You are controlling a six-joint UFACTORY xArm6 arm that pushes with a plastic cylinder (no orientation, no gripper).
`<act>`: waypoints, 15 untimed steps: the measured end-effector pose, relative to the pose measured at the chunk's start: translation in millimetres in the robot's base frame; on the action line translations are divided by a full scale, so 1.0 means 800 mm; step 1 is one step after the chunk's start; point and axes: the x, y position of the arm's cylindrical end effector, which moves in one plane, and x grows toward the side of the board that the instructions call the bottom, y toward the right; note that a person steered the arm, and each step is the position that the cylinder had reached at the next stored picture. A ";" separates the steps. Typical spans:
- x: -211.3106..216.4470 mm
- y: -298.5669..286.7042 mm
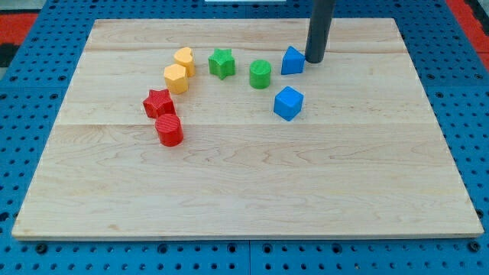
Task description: Push the blue cube down and right a bit
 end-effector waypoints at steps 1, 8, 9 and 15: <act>0.000 0.005; 0.117 -0.089; 0.122 -0.125; 0.152 -0.171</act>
